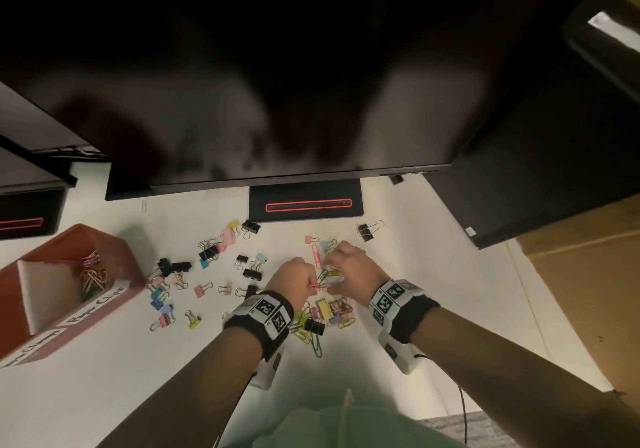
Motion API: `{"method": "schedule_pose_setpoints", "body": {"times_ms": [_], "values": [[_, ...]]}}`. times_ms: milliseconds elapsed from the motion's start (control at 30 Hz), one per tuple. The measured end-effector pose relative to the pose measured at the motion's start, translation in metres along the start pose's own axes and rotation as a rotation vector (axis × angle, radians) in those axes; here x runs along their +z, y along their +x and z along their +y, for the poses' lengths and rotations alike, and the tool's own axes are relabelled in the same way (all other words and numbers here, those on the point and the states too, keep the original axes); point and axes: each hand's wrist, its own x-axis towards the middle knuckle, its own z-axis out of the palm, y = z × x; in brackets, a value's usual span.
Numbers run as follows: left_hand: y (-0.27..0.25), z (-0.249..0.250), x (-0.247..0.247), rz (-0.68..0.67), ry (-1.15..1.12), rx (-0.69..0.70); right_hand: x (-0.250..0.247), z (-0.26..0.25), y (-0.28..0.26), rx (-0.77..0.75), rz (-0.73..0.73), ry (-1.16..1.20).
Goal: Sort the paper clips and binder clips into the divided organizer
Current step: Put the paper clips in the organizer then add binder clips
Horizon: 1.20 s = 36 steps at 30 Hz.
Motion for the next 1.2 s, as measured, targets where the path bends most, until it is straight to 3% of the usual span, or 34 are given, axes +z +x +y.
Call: {"method": "schedule_pose_setpoints", "body": {"times_ms": [433, 700, 833, 967, 1100, 1200], "values": [[-0.008, -0.013, -0.003, 0.053, -0.015, 0.076, -0.006, -0.001, -0.003, 0.016, -0.032, -0.042], [-0.044, -0.030, -0.055, 0.217, -0.321, 0.032, -0.013, -0.013, -0.002, 0.009, -0.003, -0.006], [-0.084, -0.073, -0.105, 0.430, -0.458, -0.064, -0.022, -0.074, 0.008, -0.168, 0.056, -0.016], [-0.133, -0.136, -0.150, 0.594, -0.376, -0.274, -0.018, -0.167, 0.037, -0.371, 0.073, 0.032], [-0.169, -0.207, -0.177, 0.590, -0.256, -0.483, 0.008, -0.269, 0.076, -0.479, 0.034, 0.099], [-0.174, -0.243, -0.181, 0.535, -0.299, -0.562, 0.036, -0.332, 0.104, -0.472, 0.011, 0.134]]}}
